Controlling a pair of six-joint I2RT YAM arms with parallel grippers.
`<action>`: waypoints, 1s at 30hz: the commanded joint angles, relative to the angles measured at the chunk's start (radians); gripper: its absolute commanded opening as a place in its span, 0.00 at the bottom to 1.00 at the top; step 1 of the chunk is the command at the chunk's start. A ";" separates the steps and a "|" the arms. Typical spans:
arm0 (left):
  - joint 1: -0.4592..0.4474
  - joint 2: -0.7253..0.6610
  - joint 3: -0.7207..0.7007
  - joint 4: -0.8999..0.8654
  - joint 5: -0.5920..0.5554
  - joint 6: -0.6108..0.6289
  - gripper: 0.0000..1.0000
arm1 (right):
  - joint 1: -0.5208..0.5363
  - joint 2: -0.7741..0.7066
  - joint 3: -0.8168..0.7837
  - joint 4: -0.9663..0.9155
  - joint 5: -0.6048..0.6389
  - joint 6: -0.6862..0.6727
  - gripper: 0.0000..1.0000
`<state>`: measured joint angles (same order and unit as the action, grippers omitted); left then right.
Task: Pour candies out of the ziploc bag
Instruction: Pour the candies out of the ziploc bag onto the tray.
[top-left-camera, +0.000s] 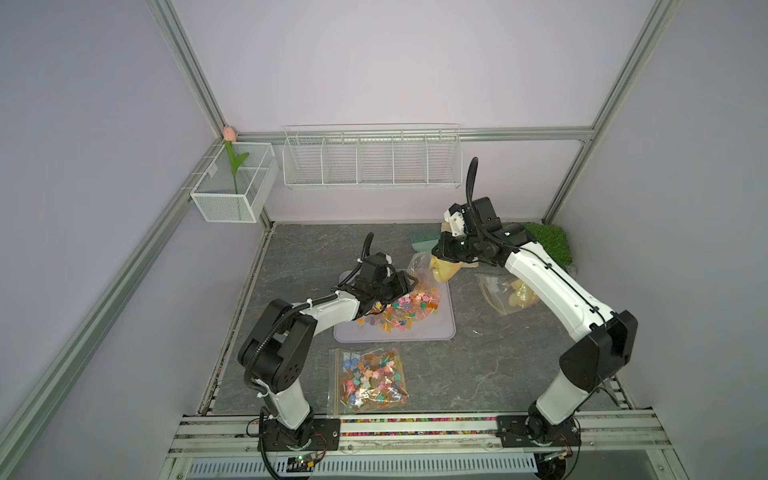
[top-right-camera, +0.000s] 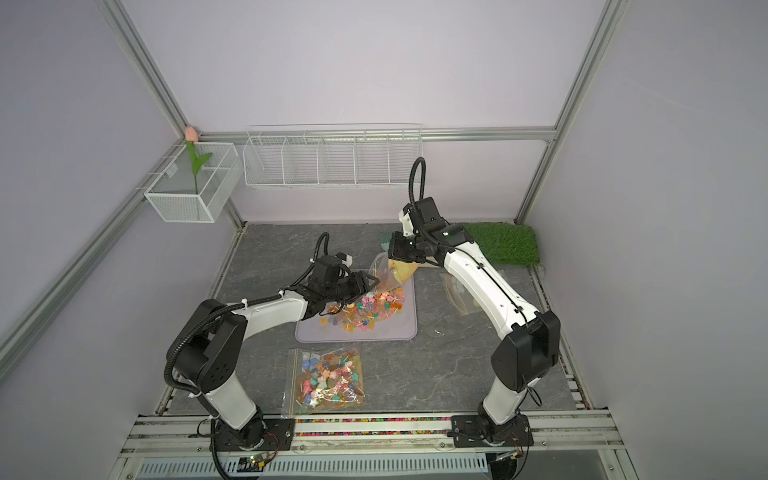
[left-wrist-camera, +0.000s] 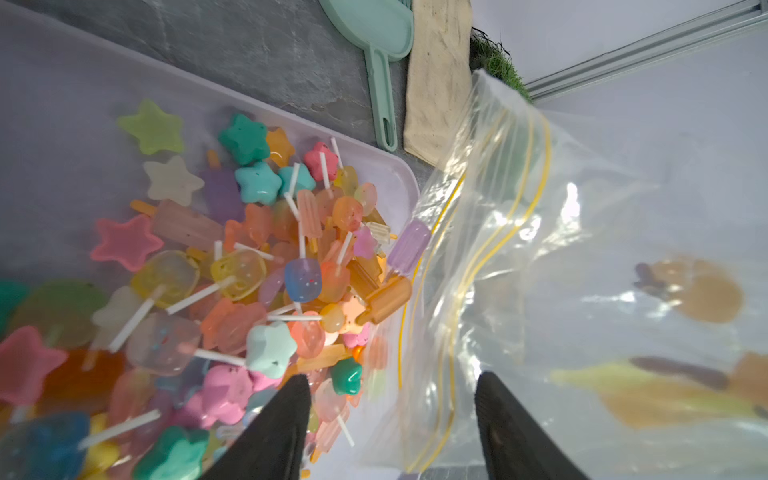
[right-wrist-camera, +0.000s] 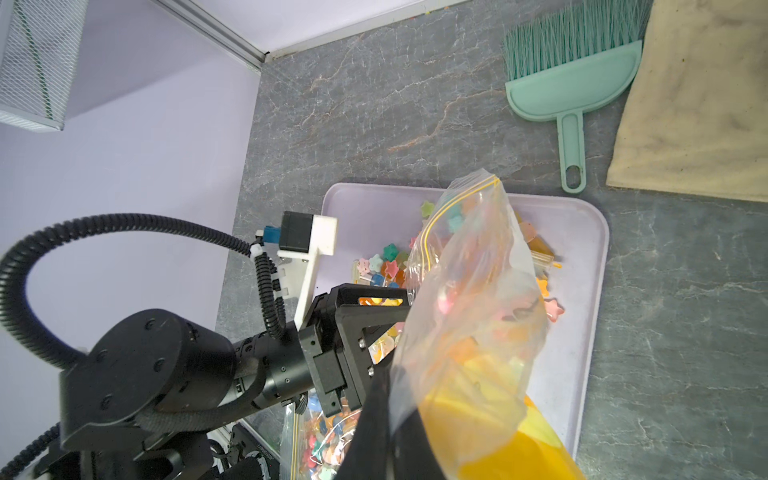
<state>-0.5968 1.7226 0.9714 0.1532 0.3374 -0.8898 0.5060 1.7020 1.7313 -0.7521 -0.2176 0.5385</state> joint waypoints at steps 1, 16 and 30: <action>0.017 -0.076 -0.020 -0.001 -0.037 -0.006 0.71 | 0.007 0.001 0.025 -0.035 -0.002 -0.038 0.07; 0.019 -0.047 -0.129 0.311 0.095 -0.065 0.65 | 0.014 0.001 0.023 -0.020 -0.015 -0.003 0.07; -0.054 0.005 -0.124 0.401 0.091 -0.099 0.24 | 0.021 -0.021 0.058 -0.039 -0.015 0.009 0.07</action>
<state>-0.6441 1.7092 0.8463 0.4969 0.4355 -0.9703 0.5190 1.7020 1.7565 -0.7738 -0.2256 0.5385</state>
